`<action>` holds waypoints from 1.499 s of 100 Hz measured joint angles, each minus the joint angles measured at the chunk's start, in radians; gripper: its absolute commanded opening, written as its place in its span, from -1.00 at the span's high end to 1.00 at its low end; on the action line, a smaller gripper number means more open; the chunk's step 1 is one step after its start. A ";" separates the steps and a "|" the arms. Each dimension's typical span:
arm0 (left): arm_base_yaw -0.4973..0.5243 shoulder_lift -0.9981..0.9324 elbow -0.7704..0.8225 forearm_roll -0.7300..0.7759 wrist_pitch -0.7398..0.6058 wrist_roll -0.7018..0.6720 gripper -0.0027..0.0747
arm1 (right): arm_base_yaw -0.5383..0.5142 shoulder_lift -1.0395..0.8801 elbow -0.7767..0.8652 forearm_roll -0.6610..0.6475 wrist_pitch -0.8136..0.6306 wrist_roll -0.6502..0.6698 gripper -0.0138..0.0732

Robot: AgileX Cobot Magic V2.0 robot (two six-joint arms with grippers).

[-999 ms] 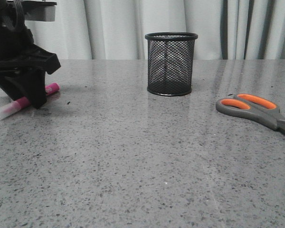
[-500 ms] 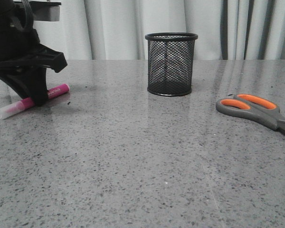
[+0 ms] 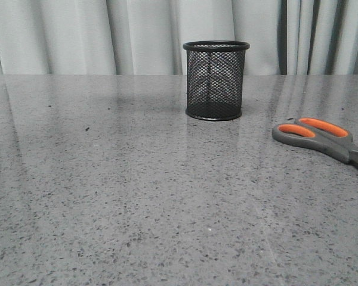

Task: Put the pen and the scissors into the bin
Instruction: 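Lift the highlighter and drop it into the black mesh cup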

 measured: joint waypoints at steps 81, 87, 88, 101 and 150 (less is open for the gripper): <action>-0.178 0.324 0.002 -0.025 -0.317 -0.042 0.98 | 0.000 0.000 0.000 -0.021 0.000 0.000 0.13; -0.178 0.325 0.002 -0.025 -0.315 -0.042 0.98 | 0.000 0.000 0.000 -0.021 0.000 0.000 0.13; -0.178 0.325 0.002 -0.025 -0.315 -0.042 0.98 | 0.000 0.000 0.000 -0.021 0.000 0.000 0.13; -0.178 0.325 0.002 -0.025 -0.310 -0.042 0.86 | 0.000 0.000 0.000 -0.022 0.000 0.000 0.13; -0.178 0.227 0.006 -0.022 -0.226 0.058 -0.28 | 0.000 0.000 -0.003 -0.027 -0.014 0.000 0.13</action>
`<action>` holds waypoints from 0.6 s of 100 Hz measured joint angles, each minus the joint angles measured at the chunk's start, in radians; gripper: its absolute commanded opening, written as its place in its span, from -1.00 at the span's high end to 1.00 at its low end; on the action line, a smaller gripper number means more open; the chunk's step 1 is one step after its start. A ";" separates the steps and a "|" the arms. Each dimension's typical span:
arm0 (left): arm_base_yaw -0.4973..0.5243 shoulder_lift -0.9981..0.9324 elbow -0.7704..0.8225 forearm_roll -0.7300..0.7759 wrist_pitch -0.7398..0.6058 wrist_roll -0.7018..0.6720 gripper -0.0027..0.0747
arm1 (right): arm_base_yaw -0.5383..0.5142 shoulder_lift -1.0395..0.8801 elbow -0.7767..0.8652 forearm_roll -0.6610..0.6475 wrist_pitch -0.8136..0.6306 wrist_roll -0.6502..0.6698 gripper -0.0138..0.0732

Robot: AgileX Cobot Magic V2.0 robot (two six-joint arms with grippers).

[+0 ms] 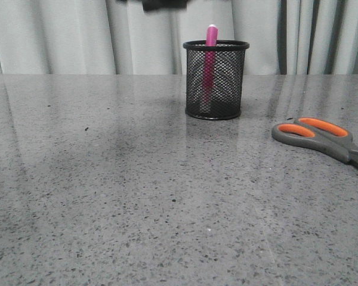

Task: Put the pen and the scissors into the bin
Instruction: 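Lift the highlighter and drop it into the black mesh cup, then withdraw the left gripper and move the right gripper toward the scissors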

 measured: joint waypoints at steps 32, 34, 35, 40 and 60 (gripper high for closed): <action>0.000 -0.485 0.041 0.042 0.398 0.151 -0.02 | 0.000 0.148 -0.378 -0.002 0.184 -0.218 0.13; 0.000 -0.514 0.054 0.042 0.408 0.151 -0.02 | 0.000 0.171 -0.406 -0.002 0.219 -0.248 0.13; 0.000 -0.533 0.063 0.044 0.410 0.151 -0.02 | 0.000 0.196 -0.433 -0.002 0.245 -0.268 0.13; 0.000 -0.596 0.099 0.044 0.424 0.151 -0.02 | 0.000 0.302 -0.542 -0.002 0.343 -0.343 0.13; 0.000 -0.777 0.245 0.034 0.437 0.151 -0.02 | 0.000 0.660 -0.844 0.023 0.538 -0.475 0.13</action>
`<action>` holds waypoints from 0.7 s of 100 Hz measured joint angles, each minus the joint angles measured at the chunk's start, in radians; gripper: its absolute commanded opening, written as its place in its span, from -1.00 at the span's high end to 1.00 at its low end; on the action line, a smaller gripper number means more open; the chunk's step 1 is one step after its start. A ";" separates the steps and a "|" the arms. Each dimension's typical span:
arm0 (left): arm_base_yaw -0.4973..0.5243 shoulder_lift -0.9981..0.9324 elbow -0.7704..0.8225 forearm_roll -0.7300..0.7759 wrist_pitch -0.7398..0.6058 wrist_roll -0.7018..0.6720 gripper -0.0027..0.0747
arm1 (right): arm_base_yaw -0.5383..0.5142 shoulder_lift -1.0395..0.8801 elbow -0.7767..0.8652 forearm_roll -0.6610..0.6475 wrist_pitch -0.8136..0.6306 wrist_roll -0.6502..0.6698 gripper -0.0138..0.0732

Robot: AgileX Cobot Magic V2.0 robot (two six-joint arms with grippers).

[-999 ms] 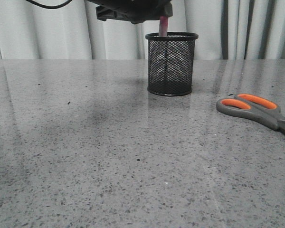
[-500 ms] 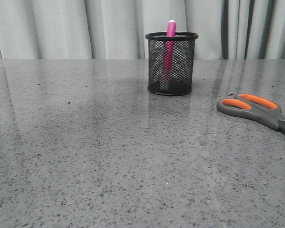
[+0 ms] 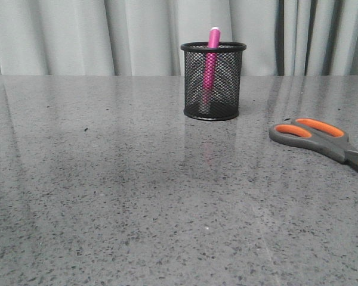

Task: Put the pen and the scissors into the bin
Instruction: 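Withdraw the left gripper and move the right gripper toward the scissors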

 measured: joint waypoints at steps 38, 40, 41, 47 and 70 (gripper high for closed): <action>0.000 -0.092 0.147 -0.092 0.002 0.001 -0.02 | 0.155 0.368 -0.087 -0.175 0.155 0.010 0.13; 0.000 -0.092 0.149 -0.098 0.002 0.001 -0.02 | 0.179 0.381 -0.087 -0.206 0.159 0.028 0.13; 0.000 -0.092 0.149 -0.100 0.002 0.001 -0.02 | 0.179 0.385 -0.087 -0.216 0.162 0.035 0.13; 0.000 -0.092 0.149 -0.105 -0.002 0.001 -0.02 | 0.231 0.425 -0.087 -0.307 0.181 0.084 0.13; 0.000 -0.092 0.149 -0.117 -0.007 0.001 -0.02 | 0.305 0.558 -0.087 -0.380 0.201 0.161 -0.33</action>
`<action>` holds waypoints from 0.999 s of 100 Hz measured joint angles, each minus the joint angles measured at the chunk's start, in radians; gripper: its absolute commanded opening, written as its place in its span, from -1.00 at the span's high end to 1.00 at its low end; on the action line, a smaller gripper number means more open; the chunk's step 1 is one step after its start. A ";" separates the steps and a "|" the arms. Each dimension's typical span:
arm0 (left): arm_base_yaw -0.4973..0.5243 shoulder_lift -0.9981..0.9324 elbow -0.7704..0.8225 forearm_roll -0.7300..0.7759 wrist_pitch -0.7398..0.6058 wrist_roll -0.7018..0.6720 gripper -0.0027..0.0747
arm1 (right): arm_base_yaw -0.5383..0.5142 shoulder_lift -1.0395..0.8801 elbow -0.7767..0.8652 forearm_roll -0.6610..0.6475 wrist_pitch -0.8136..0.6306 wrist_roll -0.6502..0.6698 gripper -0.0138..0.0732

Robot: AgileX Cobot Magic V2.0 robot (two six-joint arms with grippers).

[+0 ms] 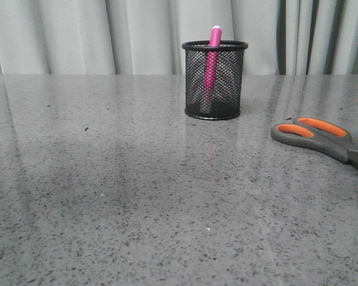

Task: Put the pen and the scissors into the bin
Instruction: 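Withdraw the left gripper and move the right gripper toward the scissors, then grasp the grey-and-orange scissors with the right gripper and lift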

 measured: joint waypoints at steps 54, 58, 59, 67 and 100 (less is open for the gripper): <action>0.000 0.000 0.000 -0.007 0.002 0.000 -0.02 | 0.000 0.214 0.000 0.000 -0.026 0.105 -0.19; 0.000 0.000 0.000 -0.007 0.002 0.000 -0.02 | 0.000 0.226 0.000 0.000 -0.036 0.114 -0.19; 0.000 0.000 0.000 -0.007 0.002 0.000 -0.02 | 0.000 0.226 0.000 0.000 -0.038 0.115 -0.19; 0.000 0.000 0.000 -0.007 0.004 0.000 -0.02 | 0.000 0.245 -0.001 0.000 -0.054 0.138 -0.19; 0.000 0.000 0.000 -0.008 0.033 0.000 -0.02 | 0.000 0.291 -0.010 -0.033 -0.066 0.203 -0.19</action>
